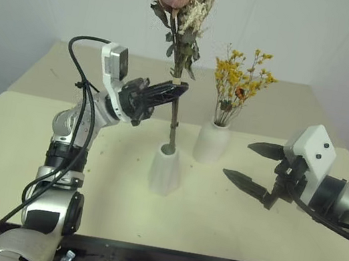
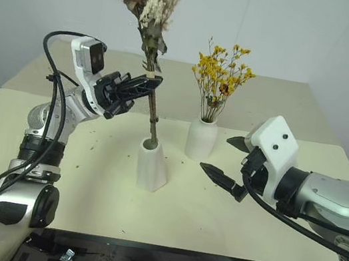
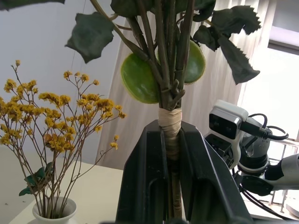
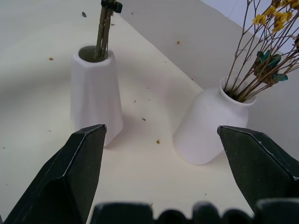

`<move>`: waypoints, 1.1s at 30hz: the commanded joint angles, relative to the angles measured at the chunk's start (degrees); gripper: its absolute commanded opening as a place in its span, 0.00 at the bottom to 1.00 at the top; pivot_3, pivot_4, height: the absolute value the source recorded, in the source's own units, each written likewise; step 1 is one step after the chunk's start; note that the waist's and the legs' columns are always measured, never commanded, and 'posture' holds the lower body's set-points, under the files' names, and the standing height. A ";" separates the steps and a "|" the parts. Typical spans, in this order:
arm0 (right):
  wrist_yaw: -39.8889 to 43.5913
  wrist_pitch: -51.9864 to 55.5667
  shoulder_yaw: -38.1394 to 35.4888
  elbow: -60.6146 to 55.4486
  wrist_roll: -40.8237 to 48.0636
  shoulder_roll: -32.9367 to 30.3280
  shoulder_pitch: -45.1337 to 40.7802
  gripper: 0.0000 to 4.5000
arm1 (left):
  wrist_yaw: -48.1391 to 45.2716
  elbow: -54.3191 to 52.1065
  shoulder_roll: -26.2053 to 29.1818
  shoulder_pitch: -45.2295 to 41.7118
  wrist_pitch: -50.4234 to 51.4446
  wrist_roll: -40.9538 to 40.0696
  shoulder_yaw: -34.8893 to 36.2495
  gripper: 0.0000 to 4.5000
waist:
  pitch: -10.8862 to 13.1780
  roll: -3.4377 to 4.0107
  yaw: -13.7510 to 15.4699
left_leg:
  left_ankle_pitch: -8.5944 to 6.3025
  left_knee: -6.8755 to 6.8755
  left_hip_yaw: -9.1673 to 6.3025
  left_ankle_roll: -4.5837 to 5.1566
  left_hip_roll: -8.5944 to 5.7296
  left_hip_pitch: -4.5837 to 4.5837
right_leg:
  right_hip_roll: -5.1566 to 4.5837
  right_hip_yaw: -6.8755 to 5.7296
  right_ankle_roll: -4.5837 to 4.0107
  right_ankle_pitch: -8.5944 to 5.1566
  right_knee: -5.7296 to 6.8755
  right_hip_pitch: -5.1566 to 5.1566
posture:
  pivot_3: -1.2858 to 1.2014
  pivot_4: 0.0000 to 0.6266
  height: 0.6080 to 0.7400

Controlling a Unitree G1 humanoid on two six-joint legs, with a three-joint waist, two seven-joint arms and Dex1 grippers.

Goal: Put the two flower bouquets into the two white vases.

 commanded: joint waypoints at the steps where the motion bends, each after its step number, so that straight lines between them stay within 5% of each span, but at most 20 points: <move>1: -0.71 -0.98 -0.65 -0.89 -0.26 -0.65 -0.67 1.00 | -0.12 -2.30 0.40 0.29 -0.37 0.46 -0.59 0.02 | 0.00 0.00 0.05 | 0.00 0.00 0.00 0.00 0.00 0.01 | 0.00 0.00 0.00 0.00 0.01 0.00 | 0.52 0.24 1.00; 33: 1.49 -4.05 2.46 0.61 -4.04 -0.35 -0.83 1.00 | 1.89 -7.65 2.54 2.10 -0.04 -2.56 2.74 0.02 | 0.00 0.00 0.05 | 0.00 0.00 0.00 0.00 0.00 0.02 | 0.00 0.00 0.01 -0.01 -0.01 0.02 | 0.52 0.24 1.00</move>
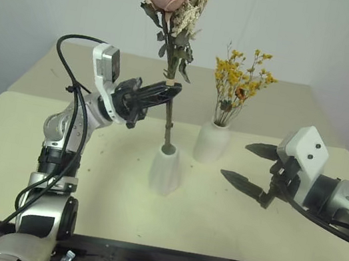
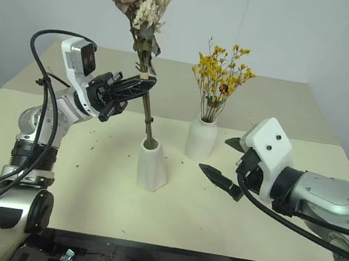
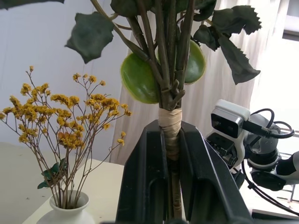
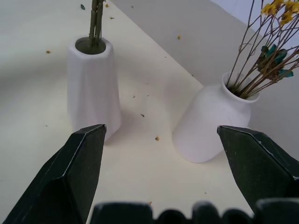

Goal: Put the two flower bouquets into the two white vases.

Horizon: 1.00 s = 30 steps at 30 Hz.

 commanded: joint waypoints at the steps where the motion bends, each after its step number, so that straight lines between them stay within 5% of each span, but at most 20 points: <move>1: 0.38 -2.04 -0.56 -0.58 -0.76 -0.16 -0.64 1.00 | -0.33 -3.06 0.70 -0.47 0.03 -2.09 1.26 0.02 | 0.00 0.00 0.03 | 0.00 0.00 0.00 0.00 0.00 0.00 | 0.00 0.00 0.00 0.00 0.00 0.00 | 0.52 0.24 1.00; 30: 0.33 -2.45 0.15 -1.01 -3.21 0.59 0.79 1.00 | -0.26 -2.98 -0.02 1.11 -0.73 0.11 -2.23 0.02 | 0.00 0.00 0.02 | 0.00 0.00 0.00 0.00 0.00 0.00 | 0.00 0.00 0.00 0.00 0.00 0.00 | 0.52 0.24 1.00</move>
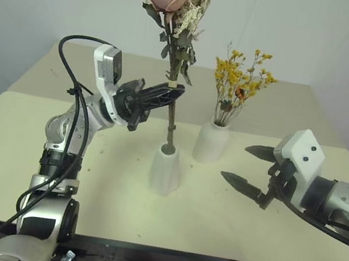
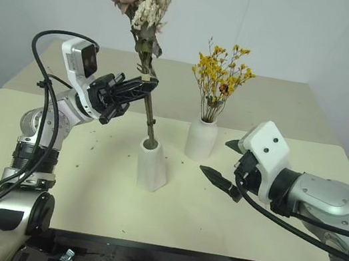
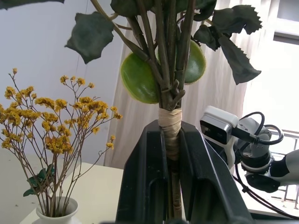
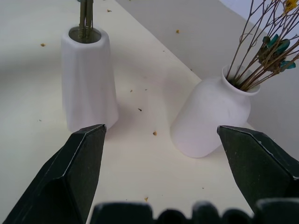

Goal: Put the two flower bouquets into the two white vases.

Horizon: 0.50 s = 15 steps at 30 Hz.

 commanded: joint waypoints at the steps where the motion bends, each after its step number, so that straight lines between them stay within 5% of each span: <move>1: -0.25 -1.44 -1.30 -1.15 -0.41 0.12 -0.35 1.00 | -0.59 -1.32 1.03 0.30 -1.20 1.39 -0.89 0.02 | 0.00 0.00 -0.04 | 0.00 0.00 0.00 0.00 0.00 0.00 | 0.00 0.00 0.00 0.00 0.00 0.00 | 0.52 0.24 1.00; 15: 0.44 -0.91 -4.34 -1.43 5.46 1.67 -1.01 1.00 | -2.48 -1.65 0.97 2.38 -1.80 2.75 -2.18 0.02 | 0.00 0.00 -0.02 | 0.00 0.00 0.00 0.00 0.00 0.00 | 0.00 0.00 0.00 0.00 0.00 0.00 | 0.52 0.24 1.00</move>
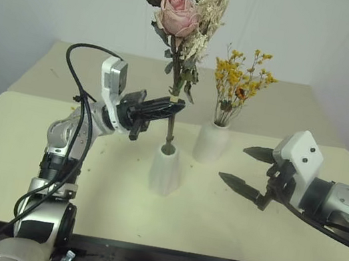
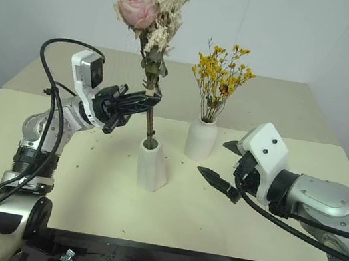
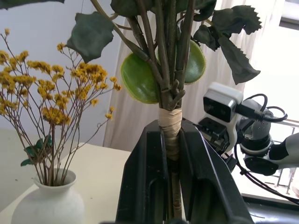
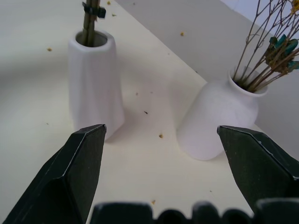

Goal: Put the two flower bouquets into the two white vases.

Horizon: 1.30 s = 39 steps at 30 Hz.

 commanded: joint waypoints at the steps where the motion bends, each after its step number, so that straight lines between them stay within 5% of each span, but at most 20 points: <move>1: 0.48 -1.01 -3.60 -1.35 3.62 0.31 -1.48 1.00 | -0.97 -1.67 0.41 0.29 -1.71 0.23 -0.21 0.02 | 0.00 0.00 0.00 | 0.00 0.00 0.00 0.00 0.00 0.00 | 0.00 0.00 0.00 0.00 0.00 0.00 | 0.52 0.24 1.00; 21: 2.44 -3.22 -3.85 -2.05 6.78 -1.96 -0.47 1.00 | -3.12 -2.54 0.59 3.86 -6.69 3.52 -2.62 0.02 | 0.00 0.00 0.08 | 0.00 0.00 0.00 0.00 0.00 0.00 | 0.00 0.00 0.00 0.00 -0.01 0.00 | 0.52 0.24 1.00; 35: 2.55 -4.99 -4.62 -2.29 5.87 -2.58 2.01 1.00 | -6.57 -2.91 3.00 5.41 -6.69 3.13 -2.68 1.00 | 0.00 0.00 0.03 | 0.00 0.00 0.00 0.00 0.01 0.00 | 0.00 0.00 0.00 0.00 -0.01 0.00 | 0.52 0.24 1.00; 39: 2.79 -5.60 -4.24 -1.93 5.15 -2.84 2.04 1.00 | -9.11 -3.91 6.11 5.90 -7.13 5.15 -4.80 1.00 | 0.00 0.00 -0.04 | 0.00 0.00 0.00 0.00 0.01 0.01 | 0.01 0.00 0.01 -0.01 0.00 0.00 | 0.52 0.24 1.00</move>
